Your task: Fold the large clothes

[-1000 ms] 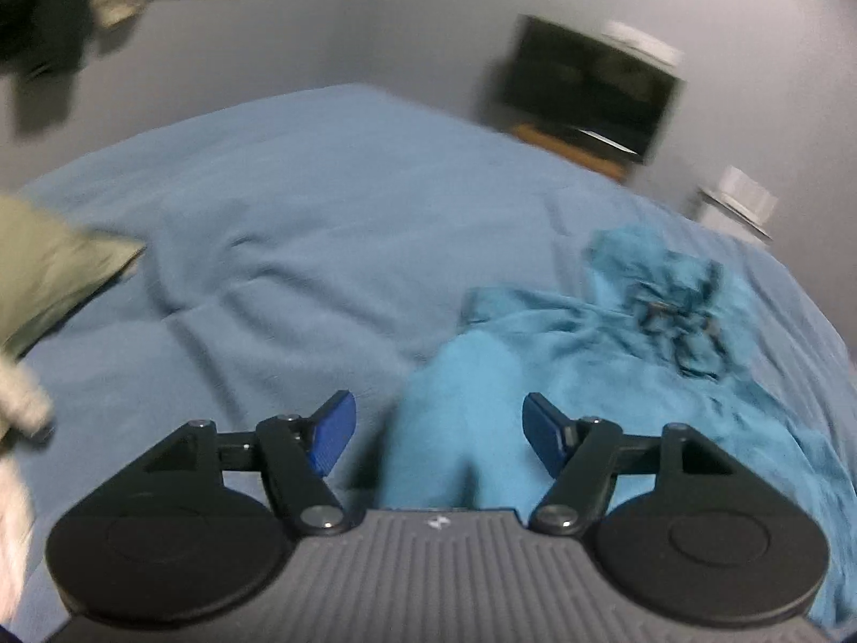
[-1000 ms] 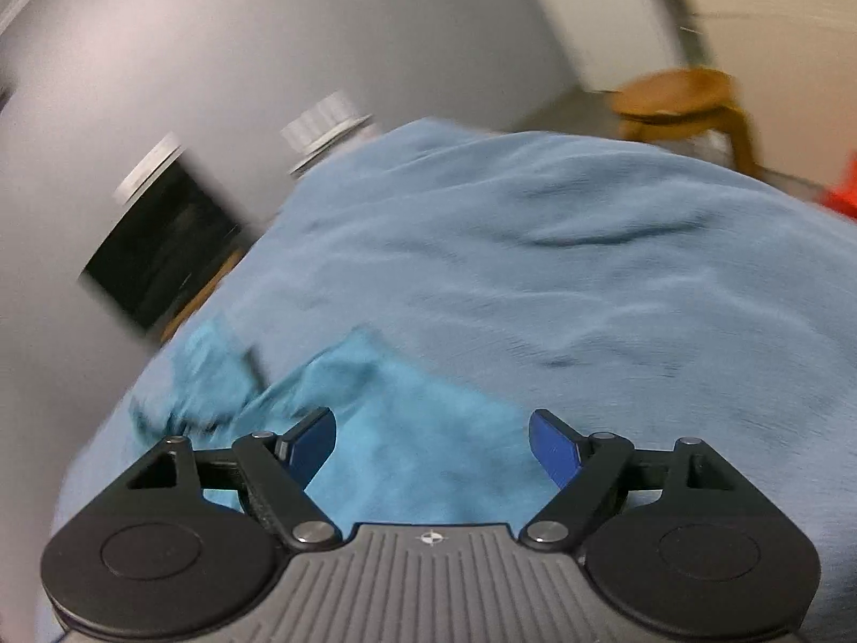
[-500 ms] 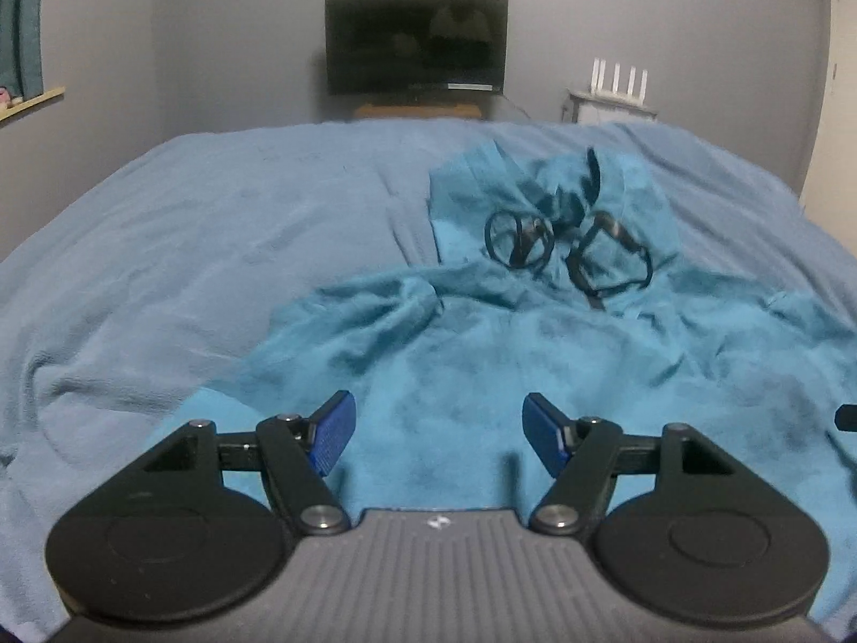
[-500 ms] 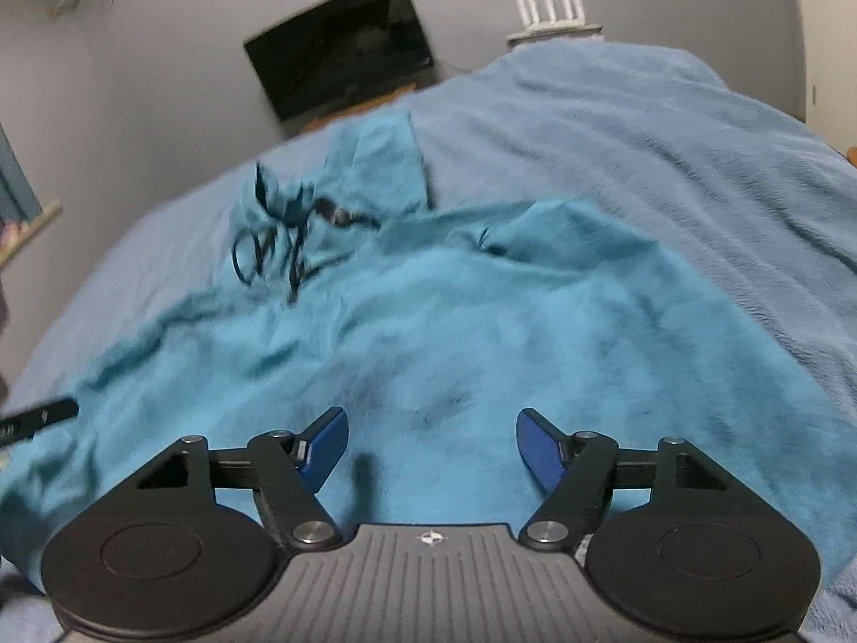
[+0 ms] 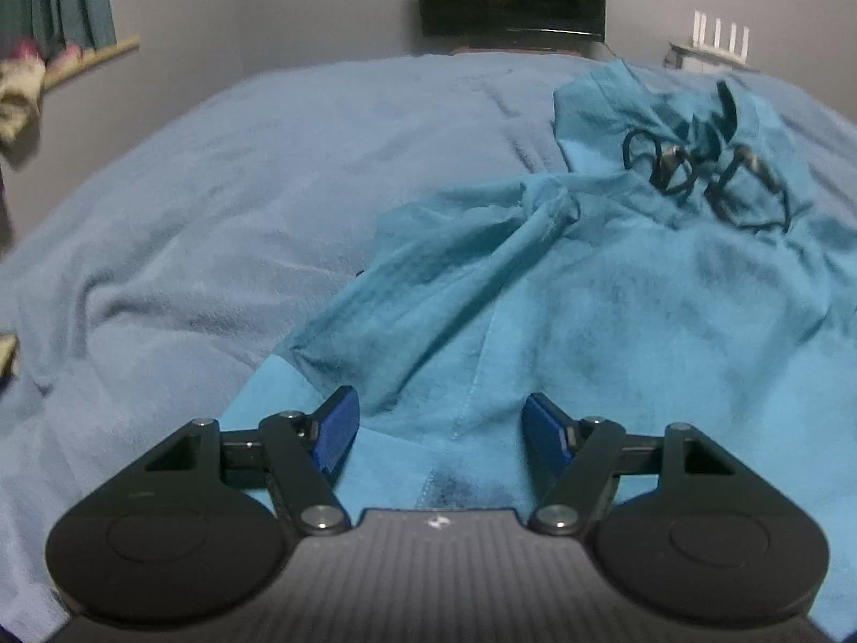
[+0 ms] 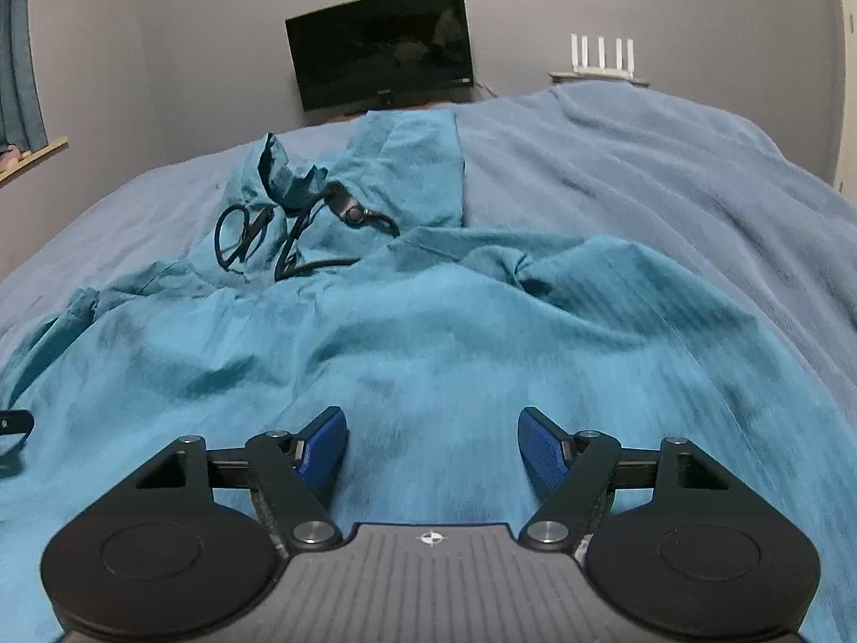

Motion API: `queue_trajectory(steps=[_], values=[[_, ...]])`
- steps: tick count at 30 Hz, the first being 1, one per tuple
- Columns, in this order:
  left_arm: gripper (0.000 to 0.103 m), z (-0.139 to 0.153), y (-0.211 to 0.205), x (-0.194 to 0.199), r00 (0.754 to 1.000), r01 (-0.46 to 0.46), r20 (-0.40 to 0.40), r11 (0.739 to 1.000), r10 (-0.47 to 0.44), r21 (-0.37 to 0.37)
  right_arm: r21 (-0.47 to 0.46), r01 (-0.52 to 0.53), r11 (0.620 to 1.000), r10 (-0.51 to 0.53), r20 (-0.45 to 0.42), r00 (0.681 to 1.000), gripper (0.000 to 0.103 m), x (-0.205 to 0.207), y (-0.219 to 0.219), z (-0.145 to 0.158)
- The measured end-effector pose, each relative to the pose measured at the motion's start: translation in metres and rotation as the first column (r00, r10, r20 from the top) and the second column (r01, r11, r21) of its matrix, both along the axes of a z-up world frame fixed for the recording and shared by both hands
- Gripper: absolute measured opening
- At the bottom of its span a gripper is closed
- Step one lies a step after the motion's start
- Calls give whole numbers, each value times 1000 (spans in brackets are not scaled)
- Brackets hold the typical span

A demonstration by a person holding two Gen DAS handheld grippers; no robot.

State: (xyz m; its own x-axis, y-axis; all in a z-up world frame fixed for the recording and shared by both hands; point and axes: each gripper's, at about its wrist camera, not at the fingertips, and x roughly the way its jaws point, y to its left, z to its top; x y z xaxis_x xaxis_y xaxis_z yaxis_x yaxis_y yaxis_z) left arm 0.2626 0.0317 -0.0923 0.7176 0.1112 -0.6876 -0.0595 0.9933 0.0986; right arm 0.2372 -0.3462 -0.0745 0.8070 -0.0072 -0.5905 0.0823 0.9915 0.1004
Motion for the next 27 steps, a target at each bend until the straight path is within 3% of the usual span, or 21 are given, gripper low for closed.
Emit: queue_trajectory(steps=[3, 7, 10, 12, 14, 16, 19, 21, 27], values=[[70, 0, -6, -1, 1000, -7, 21, 999, 6, 43, 10, 10, 1000, -11, 24, 1000, 72, -1, -4, -2], [70, 20, -8, -9, 994, -33, 109, 999, 32, 4, 12, 24, 1000, -25, 77, 997, 72, -7, -3, 4], [78, 43, -21, -13, 984, 48, 176, 994, -29, -100, 36, 25, 999, -29, 137, 990, 73, -15, -2, 12], [92, 54, -40, -12, 972, 111, 218, 989, -87, -102, 37, 14, 999, -19, 153, 988, 73, -18, -1, 14], [92, 58, -63, -3, 960, 165, 241, 983, -142, -77, 53, 9, 999, -17, 154, 988, 73, -17, -2, 15], [92, 55, -83, 12, 957, 197, 229, 978, -176, -74, 74, 18, 997, -29, 156, 987, 73, -15, -5, 16], [92, 41, -94, 37, 975, 174, 163, 975, -151, -138, 95, 19, 995, -34, 160, 987, 73, -9, -6, 15], [92, 22, -90, 44, 986, 136, 125, 969, -111, -206, 112, 12, 994, -28, 146, 989, 73, -3, -8, 12], [92, 1, -72, 51, 992, 117, 78, 955, -99, -273, 170, 19, 985, -42, 137, 990, 73, 14, -11, 10]])
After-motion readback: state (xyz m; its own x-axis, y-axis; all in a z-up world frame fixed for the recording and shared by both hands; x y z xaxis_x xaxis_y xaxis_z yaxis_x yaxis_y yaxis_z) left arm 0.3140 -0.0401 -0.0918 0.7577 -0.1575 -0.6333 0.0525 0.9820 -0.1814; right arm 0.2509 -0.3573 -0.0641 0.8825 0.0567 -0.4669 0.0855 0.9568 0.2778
